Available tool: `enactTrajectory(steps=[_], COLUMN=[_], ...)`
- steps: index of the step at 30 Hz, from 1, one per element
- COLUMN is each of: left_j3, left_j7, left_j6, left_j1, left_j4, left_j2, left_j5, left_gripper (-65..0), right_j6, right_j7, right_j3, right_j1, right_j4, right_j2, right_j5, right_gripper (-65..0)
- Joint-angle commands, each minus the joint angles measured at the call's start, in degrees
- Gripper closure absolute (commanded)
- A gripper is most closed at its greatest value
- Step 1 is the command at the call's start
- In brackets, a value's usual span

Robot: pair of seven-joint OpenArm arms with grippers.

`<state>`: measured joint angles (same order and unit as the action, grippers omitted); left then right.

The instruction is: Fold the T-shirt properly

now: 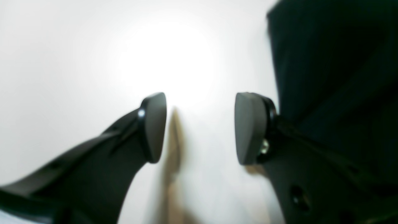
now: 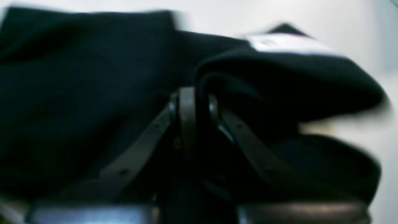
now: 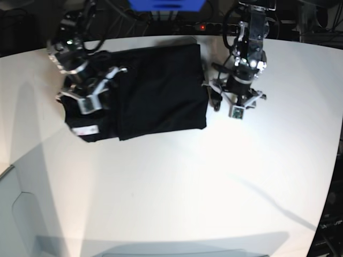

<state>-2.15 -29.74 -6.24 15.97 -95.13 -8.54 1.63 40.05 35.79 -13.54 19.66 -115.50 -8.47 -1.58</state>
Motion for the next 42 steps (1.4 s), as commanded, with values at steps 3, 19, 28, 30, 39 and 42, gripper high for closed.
enactTrajectory(steps=[3, 19, 28, 30, 39, 42], left_j3=[0.0, -0.3, -8.7, -11.8, -22.1, -26.6], left_j7=[0.9, 0.8, 0.8, 0.8, 0.8, 0.8], left_j6=[0.2, 0.2, 0.2, 0.2, 0.2, 0.1], left_j1=[-0.2, 0.3, 4.6, 6.0, 8.9, 8.9], left_j4=[-0.9, -1.0, -7.3, -9.3, -14.5, -14.7], left_j2=[-0.1, -0.7, -0.3, -0.2, 0.1, 1.5], left_j5=[0.1, 0.1, 0.1, 0.1, 0.1, 2.1], left_gripper=[-33.4, -33.4, -33.7, -33.8, -33.9, -34.4], right_j6=[-0.1, -0.1, -0.1, -0.1, -0.1, -0.1], right_j7=[-2.2, -2.1, -1.5, -1.5, -1.8, -2.0], right_j3=[9.3, 38.6, 39.7, 39.8, 42.9, 42.6], right_j1=[-0.2, -10.3, -12.1, -12.1, -11.9, -10.6], right_j4=[-1.3, 13.9, 16.6, 16.6, 14.4, 9.7], right_j2=[-0.1, 1.6, 1.7, 1.7, 1.7, 1.7], right_j5=[1.5, 1.4, 1.4, 1.4, 1.5, 1.5], right_gripper=[0.0, 0.0, 0.0, 0.0, -30.2, -34.7])
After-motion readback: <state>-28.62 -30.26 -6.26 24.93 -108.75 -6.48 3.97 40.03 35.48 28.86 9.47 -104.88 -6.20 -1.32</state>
